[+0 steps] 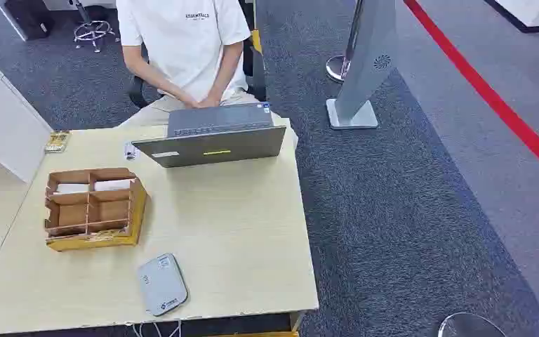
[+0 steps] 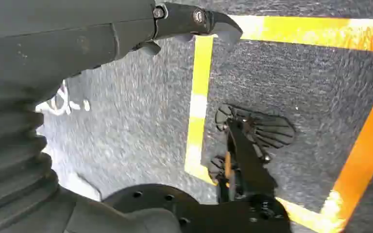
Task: Pass the card to the sensor for recognition and then transmit it.
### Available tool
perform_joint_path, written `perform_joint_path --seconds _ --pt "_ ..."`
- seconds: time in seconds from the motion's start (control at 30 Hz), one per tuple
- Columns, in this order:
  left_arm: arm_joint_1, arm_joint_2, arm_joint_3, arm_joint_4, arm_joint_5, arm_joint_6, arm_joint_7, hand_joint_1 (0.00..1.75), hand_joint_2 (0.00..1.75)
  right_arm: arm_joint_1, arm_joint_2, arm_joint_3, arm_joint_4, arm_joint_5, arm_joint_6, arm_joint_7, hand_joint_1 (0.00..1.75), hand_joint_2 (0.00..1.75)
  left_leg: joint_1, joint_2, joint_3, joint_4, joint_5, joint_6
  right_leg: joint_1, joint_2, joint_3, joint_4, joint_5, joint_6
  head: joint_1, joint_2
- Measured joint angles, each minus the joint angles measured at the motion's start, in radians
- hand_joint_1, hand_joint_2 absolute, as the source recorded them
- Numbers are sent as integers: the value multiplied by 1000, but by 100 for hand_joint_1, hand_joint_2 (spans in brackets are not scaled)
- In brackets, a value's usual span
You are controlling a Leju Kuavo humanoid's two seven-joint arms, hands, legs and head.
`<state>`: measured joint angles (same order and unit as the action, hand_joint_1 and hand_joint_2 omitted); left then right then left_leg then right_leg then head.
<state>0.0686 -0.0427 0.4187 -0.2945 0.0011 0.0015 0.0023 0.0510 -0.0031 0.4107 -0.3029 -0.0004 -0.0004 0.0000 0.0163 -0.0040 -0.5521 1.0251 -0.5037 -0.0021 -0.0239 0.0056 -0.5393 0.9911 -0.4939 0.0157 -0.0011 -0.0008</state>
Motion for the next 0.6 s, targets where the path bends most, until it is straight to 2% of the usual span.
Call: perform_joint_path --seconds 0.3,0.33,0.37,0.4,0.43,0.47,0.6 --pt "49 21 -244 -45 0 0 0 0 175 61 0 -241 -48 0 0 0 0 175 0 0 0 0 0 0 0 0 0 0 0 0 0 0" --pt "53 23 -263 -50 0 0 0 0 0 67 0 -263 -53 0 0 0 0 175 0 0 0 0 0 0 0 0 0 0 0 0 0 0" --pt "57 24 -283 -52 0 0 0 0 0 72 0 -283 -57 0 0 0 0 0 0 0 0 0 0 0 0 0 0 0 0 0 0 0" --pt "60 26 -303 -55 0 0 0 0 0 76 0 -301 -61 0 0 0 0 0 0 0 0 0 0 0 0 0 0 0 0 0 0 0" --pt "63 27 -315 -58 0 0 0 0 175 79 0 -317 -63 0 0 0 0 0 0 0 0 0 0 0 0 0 0 0 0 0 0 0" --pt "64 28 -326 -60 0 0 0 0 175 81 0 -328 -65 0 0 0 0 175 0 0 0 0 0 0 0 0 0 0 0 0 0 0" --pt "69 31 -359 -66 0 0 0 0 175 87 0 -360 -73 0 0 0 0 175 0 0 0 0 0 0 0 0 0 0 0 0 0 0"
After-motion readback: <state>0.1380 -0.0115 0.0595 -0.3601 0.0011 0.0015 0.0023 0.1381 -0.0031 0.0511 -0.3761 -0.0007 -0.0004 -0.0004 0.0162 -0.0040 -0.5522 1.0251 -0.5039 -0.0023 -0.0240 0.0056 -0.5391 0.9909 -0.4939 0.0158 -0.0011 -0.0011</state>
